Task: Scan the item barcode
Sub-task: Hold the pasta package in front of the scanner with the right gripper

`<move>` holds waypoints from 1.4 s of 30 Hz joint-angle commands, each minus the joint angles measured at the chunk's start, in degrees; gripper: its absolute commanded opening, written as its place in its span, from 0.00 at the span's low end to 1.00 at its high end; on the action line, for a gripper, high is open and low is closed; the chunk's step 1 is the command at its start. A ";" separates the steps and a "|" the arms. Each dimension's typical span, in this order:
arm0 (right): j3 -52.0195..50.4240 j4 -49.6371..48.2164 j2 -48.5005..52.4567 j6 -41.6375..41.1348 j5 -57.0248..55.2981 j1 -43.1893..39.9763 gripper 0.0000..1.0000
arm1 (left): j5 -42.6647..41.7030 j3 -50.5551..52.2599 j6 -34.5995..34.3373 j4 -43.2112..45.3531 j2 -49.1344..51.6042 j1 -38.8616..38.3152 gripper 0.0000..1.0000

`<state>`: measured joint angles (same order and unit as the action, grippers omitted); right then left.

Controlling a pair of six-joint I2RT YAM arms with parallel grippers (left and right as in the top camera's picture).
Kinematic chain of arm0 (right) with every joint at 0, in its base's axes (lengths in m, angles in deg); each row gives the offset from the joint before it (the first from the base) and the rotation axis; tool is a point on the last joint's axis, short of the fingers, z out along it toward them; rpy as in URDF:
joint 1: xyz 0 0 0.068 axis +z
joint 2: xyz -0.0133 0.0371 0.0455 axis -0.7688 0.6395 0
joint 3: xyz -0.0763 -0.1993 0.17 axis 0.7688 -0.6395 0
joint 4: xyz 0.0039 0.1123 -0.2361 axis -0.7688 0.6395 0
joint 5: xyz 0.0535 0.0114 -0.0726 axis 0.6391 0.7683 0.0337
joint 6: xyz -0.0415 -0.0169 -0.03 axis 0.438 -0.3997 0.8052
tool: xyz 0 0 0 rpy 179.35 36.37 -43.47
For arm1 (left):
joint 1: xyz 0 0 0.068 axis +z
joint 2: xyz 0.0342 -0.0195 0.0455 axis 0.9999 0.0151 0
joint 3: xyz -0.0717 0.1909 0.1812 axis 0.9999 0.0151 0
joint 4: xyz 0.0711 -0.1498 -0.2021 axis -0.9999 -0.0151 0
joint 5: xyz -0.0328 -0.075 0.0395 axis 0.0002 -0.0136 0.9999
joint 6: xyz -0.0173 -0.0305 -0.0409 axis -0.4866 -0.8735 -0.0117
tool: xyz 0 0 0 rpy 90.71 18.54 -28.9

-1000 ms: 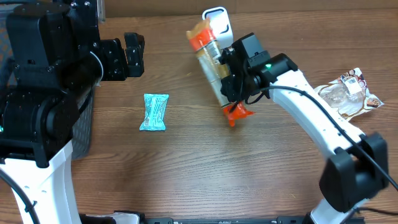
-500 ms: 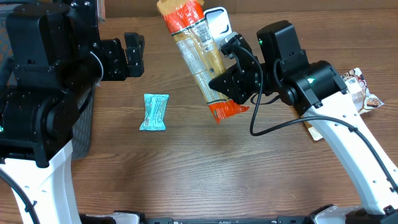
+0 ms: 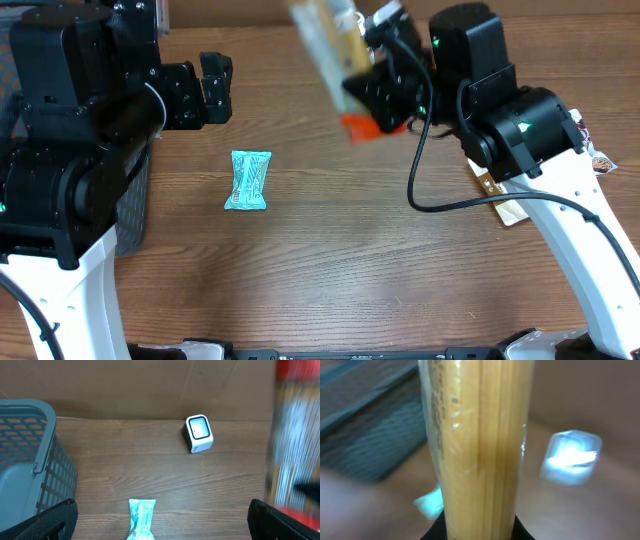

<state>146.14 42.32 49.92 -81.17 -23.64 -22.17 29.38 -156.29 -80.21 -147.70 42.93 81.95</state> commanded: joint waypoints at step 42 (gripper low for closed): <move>2.34 -52.98 47.43 34.36 -82.71 2.38 0.04 | 0.61 0.04 1.09 0.20 0.61 -0.13 1.00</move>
<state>146.55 -8.76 98.38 -45.15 -105.45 -19.79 29.38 -156.29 -80.21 -147.70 43.15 81.95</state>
